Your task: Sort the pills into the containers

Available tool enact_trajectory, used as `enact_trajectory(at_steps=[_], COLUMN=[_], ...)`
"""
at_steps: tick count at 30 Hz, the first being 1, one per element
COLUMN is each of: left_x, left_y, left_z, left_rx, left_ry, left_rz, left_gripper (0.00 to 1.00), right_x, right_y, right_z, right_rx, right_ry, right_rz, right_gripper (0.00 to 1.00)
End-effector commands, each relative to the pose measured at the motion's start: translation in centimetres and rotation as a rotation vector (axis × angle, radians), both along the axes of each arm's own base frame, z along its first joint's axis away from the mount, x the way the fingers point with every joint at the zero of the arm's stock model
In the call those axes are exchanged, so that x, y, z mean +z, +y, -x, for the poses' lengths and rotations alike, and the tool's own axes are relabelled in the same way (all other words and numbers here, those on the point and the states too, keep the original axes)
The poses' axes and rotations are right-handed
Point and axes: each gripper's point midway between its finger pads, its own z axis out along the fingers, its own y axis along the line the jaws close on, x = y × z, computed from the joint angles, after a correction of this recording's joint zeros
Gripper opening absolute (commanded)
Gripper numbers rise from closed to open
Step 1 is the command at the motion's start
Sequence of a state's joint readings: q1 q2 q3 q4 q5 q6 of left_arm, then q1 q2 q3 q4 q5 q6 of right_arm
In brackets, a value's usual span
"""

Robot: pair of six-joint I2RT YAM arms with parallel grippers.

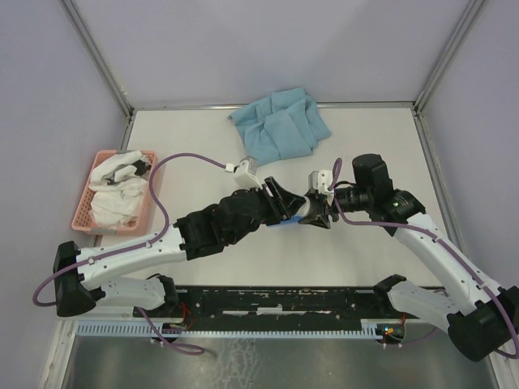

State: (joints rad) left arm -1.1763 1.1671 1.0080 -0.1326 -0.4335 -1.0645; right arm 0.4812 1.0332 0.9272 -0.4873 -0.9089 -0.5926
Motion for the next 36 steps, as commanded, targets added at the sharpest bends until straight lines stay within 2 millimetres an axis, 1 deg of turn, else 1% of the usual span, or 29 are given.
enact_trajectory(at_steps=[1, 6, 9, 13, 16, 23, 27, 30, 32, 34, 36], left_x=[2.7, 3.1, 3.1, 2.5, 2.2, 2.3, 2.0, 2.1, 2.3, 2.7, 2.8], left_y=[-0.8, -0.9, -0.6, -0.1, -0.3, -0.6, -0.7, -0.9, -1.1, -1.5, -1.8], left_z=[0.3, 0.5, 0.5, 0.3, 0.5, 0.7, 0.9, 1.2, 1.7, 2.6, 4.2], left_rx=[-0.009, -0.026, -0.025, -0.008, -0.025, -0.043, -0.064, -0.107, -0.173, -0.275, -0.423], left_ry=[0.002, -0.006, -0.018, -0.024, -0.02, -0.028, -0.043, -0.09, -0.168, -0.286, -0.396], left_rz=[0.1, 0.107, 0.101, 0.07, 0.064, 0.063, 0.05, 0.033, 0.008, -0.018, -0.011], left_gripper=[0.6, 0.65, 0.66, 0.66, 0.65, 0.52, 0.4, 0.33, 0.32, 0.32, 0.32], right_x=[1.1, 1.2, 1.2, 1.3, 1.3, 1.3, 1.5, 2.0, 2.3, 2.8, 3.5], right_y=[0.3, 0.3, 0.3, 0.4, 0.3, 0.4, 0.6, 1.0, 1.4, 1.7, 1.9], right_z=[-0.4, -0.4, -0.4, -0.3, -0.3, -0.3, 0.0, 0.6, 1.2, 1.8, 2.5], right_rx=[0.006, 0.006, 0.006, 0.009, 0.007, 0.01, 0.022, 0.047, 0.076, 0.111, 0.146], right_ry=[-0.044, -0.046, -0.047, -0.044, -0.045, -0.041, -0.016, 0.033, 0.08, 0.125, 0.17], right_rz=[-0.015, -0.015, -0.016, -0.017, -0.018, -0.018, -0.031, -0.058, -0.084, -0.115, -0.152], right_gripper=[0.01, 0.01, 0.01, 0.01, 0.01, 0.01, 0.01, 0.01, 0.01, 0.01, 0.01])
